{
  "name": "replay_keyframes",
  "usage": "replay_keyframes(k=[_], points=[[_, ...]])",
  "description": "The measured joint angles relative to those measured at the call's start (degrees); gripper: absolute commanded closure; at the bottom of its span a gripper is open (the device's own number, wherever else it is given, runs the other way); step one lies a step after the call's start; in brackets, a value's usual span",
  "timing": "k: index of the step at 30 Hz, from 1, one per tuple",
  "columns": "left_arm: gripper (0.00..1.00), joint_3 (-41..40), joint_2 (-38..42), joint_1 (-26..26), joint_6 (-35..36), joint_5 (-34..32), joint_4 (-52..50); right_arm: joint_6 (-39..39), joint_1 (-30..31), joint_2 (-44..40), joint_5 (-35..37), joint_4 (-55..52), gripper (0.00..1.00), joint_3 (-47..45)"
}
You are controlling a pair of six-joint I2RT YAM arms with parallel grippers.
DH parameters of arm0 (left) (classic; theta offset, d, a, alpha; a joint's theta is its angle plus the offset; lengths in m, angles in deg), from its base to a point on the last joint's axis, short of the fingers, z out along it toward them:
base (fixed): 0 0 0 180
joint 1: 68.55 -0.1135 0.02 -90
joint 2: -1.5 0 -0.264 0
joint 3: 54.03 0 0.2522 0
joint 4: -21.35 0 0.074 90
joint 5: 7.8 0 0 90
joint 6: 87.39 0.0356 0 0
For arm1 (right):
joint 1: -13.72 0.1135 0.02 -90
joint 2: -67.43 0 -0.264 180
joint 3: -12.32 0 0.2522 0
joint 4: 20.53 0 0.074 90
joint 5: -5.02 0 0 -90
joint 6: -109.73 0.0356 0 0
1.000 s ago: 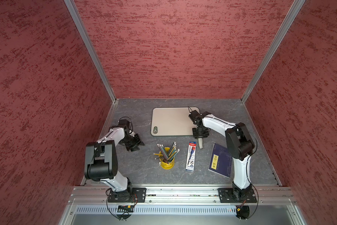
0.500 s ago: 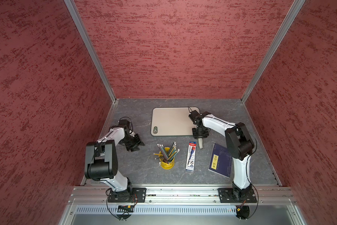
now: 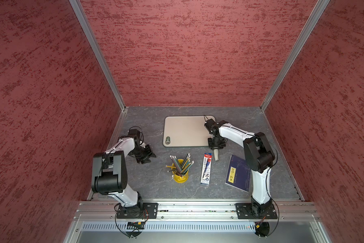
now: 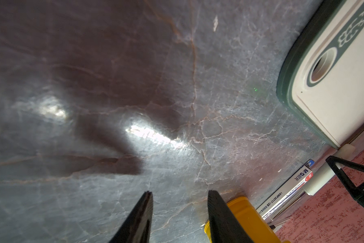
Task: Align the knife with the edge of the cutting board
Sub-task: Place the knife at the edge of the cutting board.
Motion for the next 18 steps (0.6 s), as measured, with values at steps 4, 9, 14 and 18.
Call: replay_keyframes(k=[4,9,14,18], points=[[0.54,0.0,0.0,0.0,0.0,0.0,0.0,0.3,0.0,0.0,-0.2,0.1,0.70,0.0],[0.54,0.0,0.0,0.0,0.0,0.0,0.0,0.9,-0.1,-0.4,-0.4,0.6,0.71,-0.6],[0.54,0.0,0.0,0.0,0.0,0.0,0.0,0.9,-0.1,-1.4,-1.3,1.7,0.73,-2.3],[0.54,0.0,0.0,0.0,0.0,0.0,0.0,0.9,-0.1,-1.9,-1.8,2.2,0.73,-3.2]])
